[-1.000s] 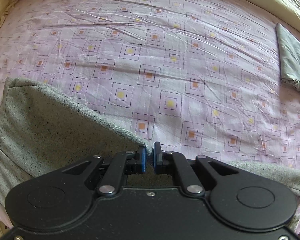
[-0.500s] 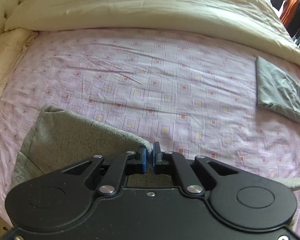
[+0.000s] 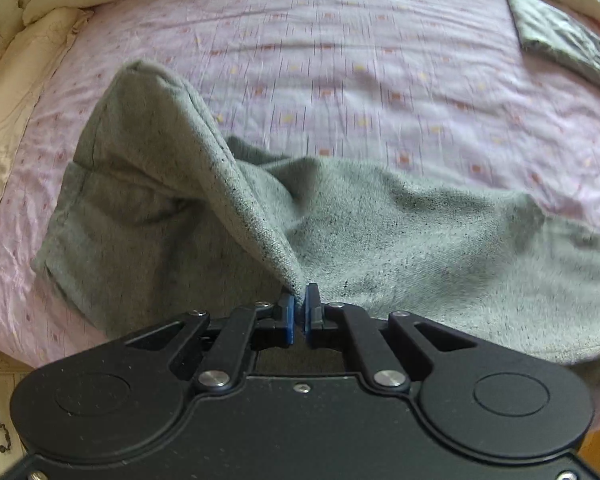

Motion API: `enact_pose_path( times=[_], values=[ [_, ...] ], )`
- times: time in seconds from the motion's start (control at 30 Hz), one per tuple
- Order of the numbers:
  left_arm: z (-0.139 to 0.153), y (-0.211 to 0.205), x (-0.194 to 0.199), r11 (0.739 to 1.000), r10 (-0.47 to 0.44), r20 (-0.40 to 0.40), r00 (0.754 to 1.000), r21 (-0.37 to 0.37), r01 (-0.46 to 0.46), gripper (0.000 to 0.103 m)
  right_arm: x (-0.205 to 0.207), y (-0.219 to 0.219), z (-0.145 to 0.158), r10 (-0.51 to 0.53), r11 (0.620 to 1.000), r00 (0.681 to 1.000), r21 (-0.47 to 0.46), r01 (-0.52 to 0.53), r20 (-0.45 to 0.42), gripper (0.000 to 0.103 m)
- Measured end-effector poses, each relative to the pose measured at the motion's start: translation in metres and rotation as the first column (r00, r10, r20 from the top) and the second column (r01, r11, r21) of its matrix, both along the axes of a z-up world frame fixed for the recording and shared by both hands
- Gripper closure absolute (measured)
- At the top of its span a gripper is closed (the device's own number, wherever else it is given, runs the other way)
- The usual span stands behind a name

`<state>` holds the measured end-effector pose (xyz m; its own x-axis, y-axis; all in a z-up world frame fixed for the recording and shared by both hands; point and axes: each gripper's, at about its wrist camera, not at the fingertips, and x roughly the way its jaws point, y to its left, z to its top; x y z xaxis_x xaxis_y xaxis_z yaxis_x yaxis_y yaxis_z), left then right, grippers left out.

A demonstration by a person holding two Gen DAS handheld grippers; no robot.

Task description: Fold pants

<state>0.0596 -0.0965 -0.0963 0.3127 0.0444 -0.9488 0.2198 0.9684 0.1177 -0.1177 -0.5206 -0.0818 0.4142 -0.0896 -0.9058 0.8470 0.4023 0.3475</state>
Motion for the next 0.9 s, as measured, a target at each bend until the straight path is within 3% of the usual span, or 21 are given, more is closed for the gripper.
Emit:
enact_pose_path(
  times=[0.13,0.23,0.47,0.57,0.67,0.73,0.8,0.9],
  values=[
    [-0.015,-0.001,-0.011,1.0,0.007,-0.008,1.0,0.023,-0.007,0.097,-0.014,0.009,-0.024,-0.008,0.999,0.999,0.033,0.009,-0.04,0.098],
    [-0.008,-0.002,-0.007,1.0,0.008,0.016,1.0,0.008,-0.008,0.097,-0.018,0.009,-0.02,-0.01,0.999,1.0,0.03,0.011,-0.019,0.098],
    [0.047,0.001,-0.017,0.996,-0.048,0.155,0.987,-0.061,0.058,0.097,-0.029,0.015,0.044,0.043,0.996,0.992,-0.076,-0.035,0.12,0.098],
    [0.026,0.012,-0.028,0.998,-0.028,0.095,0.995,-0.048,0.033,0.097,-0.051,0.022,0.041,0.043,0.996,0.995,-0.083,-0.036,0.09,0.098],
    [-0.02,0.016,-0.036,1.0,-0.017,-0.004,1.0,0.008,0.017,0.097,-0.058,0.018,-0.003,0.027,1.0,1.0,0.004,-0.027,0.004,0.098],
    [-0.039,0.014,-0.041,0.999,-0.03,-0.029,0.999,0.042,0.031,0.097,-0.058,0.018,-0.027,0.014,1.0,0.998,0.028,-0.012,-0.054,0.098],
    [-0.041,0.009,-0.044,0.998,-0.04,-0.018,0.999,0.057,0.04,0.097,-0.058,0.022,-0.034,0.013,1.0,0.997,0.027,-0.011,-0.078,0.098],
    [-0.028,0.005,-0.043,0.998,-0.043,0.016,0.999,0.035,0.043,0.097,-0.054,0.026,-0.018,0.047,0.999,0.997,-0.009,-0.047,-0.055,0.098]
  ],
)
